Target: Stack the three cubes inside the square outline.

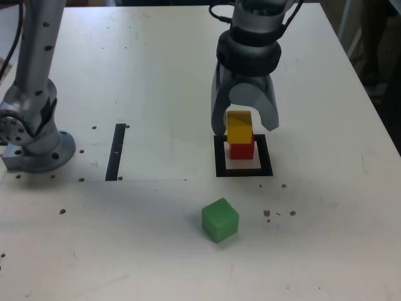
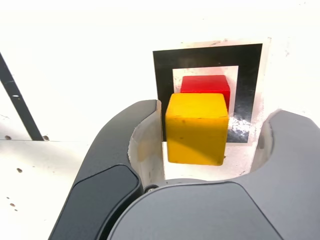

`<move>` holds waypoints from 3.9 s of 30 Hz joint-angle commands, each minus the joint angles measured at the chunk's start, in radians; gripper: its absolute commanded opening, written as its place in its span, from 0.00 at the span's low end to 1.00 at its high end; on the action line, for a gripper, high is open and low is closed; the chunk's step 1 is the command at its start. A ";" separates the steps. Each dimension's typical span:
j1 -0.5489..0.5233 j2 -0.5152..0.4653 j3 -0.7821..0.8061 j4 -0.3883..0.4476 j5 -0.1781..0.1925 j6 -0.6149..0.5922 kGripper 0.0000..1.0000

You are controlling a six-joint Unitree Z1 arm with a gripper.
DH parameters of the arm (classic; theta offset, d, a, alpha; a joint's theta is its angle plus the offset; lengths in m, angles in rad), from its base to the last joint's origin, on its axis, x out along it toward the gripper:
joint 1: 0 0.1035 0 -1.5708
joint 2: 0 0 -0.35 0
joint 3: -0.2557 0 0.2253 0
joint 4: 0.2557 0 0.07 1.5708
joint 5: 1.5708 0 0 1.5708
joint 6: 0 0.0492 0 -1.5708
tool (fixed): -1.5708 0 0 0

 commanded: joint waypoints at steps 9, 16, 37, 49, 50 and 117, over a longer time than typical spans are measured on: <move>-0.128 -0.179 -0.007 0.115 0.060 -0.110 1.00; -0.260 -0.202 0.012 0.152 -0.006 -0.234 1.00; -0.495 -0.113 0.015 0.151 -0.218 -0.606 1.00; -0.501 0.027 -0.083 0.145 -0.185 -0.640 1.00; -0.501 0.033 -0.082 0.143 -0.187 -0.643 1.00; -0.383 0.097 0.098 -0.159 -0.177 -0.652 0.38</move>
